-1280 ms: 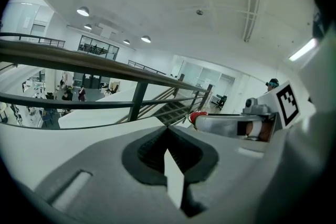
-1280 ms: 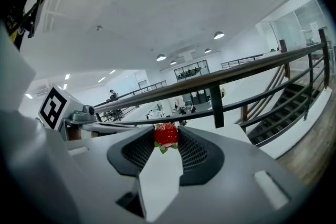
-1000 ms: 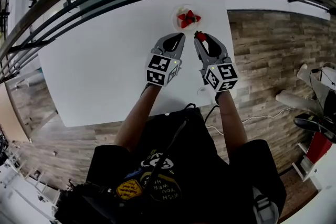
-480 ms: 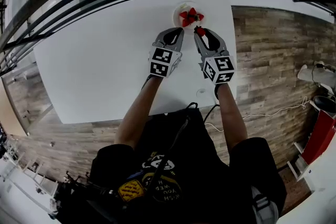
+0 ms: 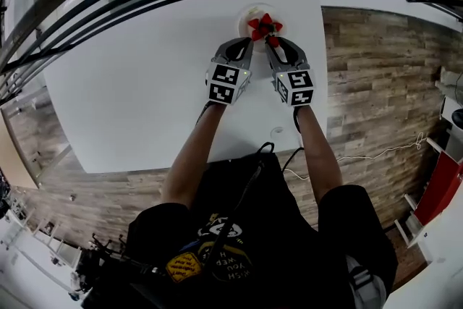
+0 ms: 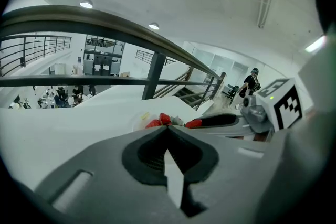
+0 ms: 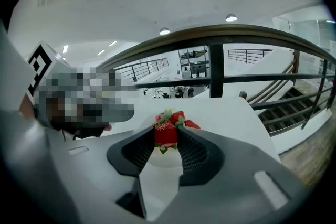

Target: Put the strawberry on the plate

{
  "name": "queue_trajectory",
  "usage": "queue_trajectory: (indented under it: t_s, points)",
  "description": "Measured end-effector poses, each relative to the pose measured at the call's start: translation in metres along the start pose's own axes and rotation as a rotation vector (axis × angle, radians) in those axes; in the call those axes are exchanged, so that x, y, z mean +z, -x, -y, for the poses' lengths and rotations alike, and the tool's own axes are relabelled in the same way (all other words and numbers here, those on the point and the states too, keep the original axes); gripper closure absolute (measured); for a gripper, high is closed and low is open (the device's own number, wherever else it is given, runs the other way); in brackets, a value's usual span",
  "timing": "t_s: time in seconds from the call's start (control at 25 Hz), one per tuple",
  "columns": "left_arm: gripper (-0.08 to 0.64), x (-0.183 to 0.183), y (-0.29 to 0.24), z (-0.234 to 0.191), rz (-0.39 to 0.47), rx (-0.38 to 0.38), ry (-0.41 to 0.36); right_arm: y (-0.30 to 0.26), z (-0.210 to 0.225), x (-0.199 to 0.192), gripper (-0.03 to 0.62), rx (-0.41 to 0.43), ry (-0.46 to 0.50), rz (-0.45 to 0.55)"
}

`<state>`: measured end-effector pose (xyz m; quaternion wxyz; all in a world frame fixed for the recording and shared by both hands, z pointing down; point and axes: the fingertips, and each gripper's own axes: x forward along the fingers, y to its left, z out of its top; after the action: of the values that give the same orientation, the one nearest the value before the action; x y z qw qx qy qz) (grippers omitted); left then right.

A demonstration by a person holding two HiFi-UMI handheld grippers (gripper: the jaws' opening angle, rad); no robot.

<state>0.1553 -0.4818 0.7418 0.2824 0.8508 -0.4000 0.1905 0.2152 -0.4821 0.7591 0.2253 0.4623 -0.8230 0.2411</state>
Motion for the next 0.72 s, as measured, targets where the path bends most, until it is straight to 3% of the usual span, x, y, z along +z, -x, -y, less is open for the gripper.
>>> queue_trajectory:
  t_s: [0.48,0.72]
  points:
    - [0.560,-0.017,-0.012,-0.004,-0.027,-0.004,0.010,-0.029,0.010,-0.035,0.453,-0.037,0.107,-0.123]
    - [0.560,-0.014,0.005,-0.011,-0.005,0.005,0.051,-0.037,0.000,-0.032,0.453,-0.068,0.144,-0.162]
